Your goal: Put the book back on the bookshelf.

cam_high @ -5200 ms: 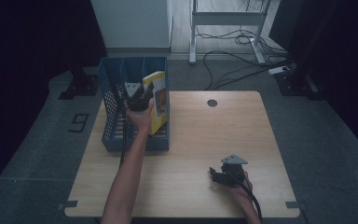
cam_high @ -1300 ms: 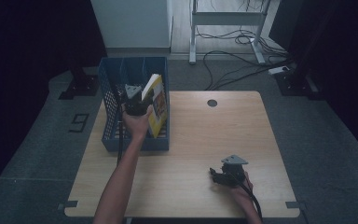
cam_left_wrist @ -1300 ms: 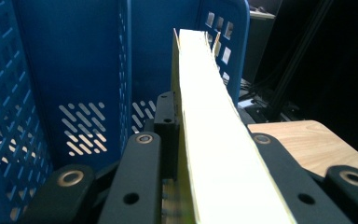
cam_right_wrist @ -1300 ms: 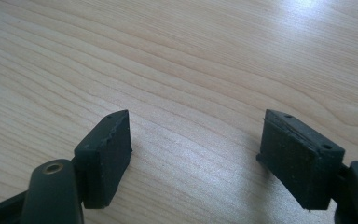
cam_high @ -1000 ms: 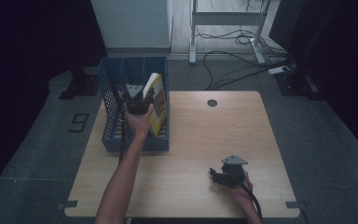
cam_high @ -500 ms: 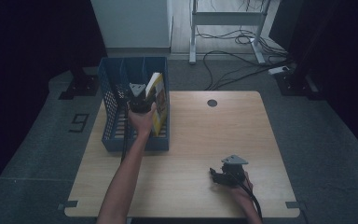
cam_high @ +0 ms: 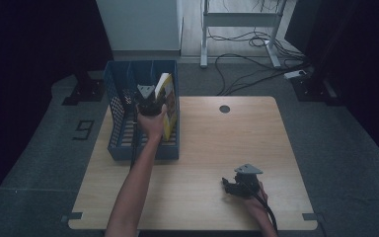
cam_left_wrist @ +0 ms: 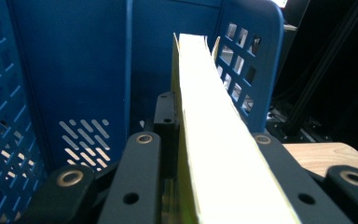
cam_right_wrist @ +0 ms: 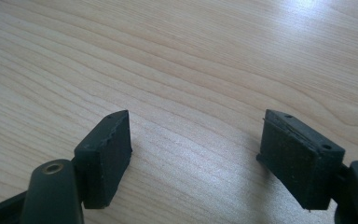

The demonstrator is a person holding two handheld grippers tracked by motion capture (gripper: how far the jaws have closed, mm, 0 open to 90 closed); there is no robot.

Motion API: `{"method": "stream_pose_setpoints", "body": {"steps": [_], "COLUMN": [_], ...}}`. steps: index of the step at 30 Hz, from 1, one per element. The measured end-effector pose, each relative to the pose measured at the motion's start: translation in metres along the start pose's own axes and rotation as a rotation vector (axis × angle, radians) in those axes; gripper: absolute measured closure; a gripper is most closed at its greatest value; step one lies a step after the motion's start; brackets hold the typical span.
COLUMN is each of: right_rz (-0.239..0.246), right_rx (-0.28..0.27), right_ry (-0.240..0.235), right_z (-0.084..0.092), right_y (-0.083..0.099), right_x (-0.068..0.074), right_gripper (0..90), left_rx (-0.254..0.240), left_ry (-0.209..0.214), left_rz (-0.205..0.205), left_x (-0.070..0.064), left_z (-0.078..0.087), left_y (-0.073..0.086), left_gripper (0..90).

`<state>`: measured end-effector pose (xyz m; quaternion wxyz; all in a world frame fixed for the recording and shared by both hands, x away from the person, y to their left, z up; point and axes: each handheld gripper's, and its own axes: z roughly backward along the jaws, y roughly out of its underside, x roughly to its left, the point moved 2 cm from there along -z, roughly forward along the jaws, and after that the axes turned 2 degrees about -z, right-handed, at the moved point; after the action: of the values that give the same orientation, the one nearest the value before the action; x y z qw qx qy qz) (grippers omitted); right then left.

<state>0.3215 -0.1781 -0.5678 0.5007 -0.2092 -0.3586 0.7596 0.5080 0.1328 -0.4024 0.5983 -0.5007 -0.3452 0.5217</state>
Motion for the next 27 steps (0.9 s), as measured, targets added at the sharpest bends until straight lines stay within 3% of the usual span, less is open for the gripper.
{"method": "stream_pose_setpoints", "body": {"steps": [12, 27], "right_rz": [0.0, 0.003], "right_rx": [0.0, 0.0], "right_ry": [0.0, 0.002], "right_z": [0.0, 0.0], "right_y": [0.0, 0.0], "right_x": [0.0, 0.0], "right_gripper": [23.9, 23.9], "left_rx": [0.002, -0.014], "left_ry": [-0.006, -0.029], "left_rz": [0.013, -0.007], "left_x": [0.002, -0.003], "left_z": [-0.005, -0.011], "left_y": [0.001, -0.002], "left_gripper": [74.6, 74.6]}}
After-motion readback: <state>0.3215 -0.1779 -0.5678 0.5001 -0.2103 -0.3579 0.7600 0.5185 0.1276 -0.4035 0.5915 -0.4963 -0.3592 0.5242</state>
